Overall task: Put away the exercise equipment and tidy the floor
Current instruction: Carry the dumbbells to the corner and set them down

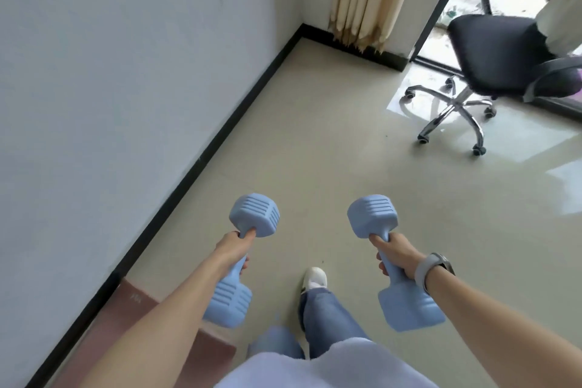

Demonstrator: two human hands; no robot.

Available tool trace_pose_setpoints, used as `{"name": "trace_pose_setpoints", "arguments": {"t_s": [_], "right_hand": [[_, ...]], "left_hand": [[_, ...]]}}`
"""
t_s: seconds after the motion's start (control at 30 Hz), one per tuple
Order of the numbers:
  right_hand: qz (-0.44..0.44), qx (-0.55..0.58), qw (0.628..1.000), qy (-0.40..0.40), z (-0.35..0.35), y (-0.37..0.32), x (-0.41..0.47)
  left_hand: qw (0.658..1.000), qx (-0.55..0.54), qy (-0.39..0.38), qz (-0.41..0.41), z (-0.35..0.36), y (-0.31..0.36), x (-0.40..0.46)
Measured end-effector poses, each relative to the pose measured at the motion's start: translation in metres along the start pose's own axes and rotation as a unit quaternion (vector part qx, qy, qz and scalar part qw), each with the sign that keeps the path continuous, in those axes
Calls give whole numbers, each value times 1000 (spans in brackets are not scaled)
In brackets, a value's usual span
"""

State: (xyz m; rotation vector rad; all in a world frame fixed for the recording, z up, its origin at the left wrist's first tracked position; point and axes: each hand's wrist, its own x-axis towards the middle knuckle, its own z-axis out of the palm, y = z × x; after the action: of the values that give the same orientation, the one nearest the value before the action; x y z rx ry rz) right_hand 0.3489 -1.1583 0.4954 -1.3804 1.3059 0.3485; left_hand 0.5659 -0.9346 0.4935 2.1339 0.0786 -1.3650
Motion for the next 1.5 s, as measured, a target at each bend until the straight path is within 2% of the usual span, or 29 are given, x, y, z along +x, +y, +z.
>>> {"name": "trace_pose_setpoints", "arguments": {"t_s": [0.2,0.5,0.7,0.9,1.07,1.23,1.37,1.5], "right_hand": [[-17,-6,1000,6,-80,-148,86],[15,-3,1000,-8,-134,-343,251],[7,9,1000,-4,-173,-492,358],[3,36,999,-6,-215,-595,437],[14,39,999,3,-251,-655,548],[24,6,999,20,-263,-688,705],[29,1,999,18,-247,-683,830],[4,17,1000,25,-211,-655,946]], "left_hand": [[999,-38,4,28,-22,175,62],[999,-31,-2,-32,-73,377,229],[1000,5,9,0,-114,543,328],[999,25,-24,24,-128,677,405],[998,46,-44,21,-115,765,499],[997,62,-44,11,-85,822,650],[997,71,-26,6,-60,832,775],[995,99,3,14,-35,811,902]]}}
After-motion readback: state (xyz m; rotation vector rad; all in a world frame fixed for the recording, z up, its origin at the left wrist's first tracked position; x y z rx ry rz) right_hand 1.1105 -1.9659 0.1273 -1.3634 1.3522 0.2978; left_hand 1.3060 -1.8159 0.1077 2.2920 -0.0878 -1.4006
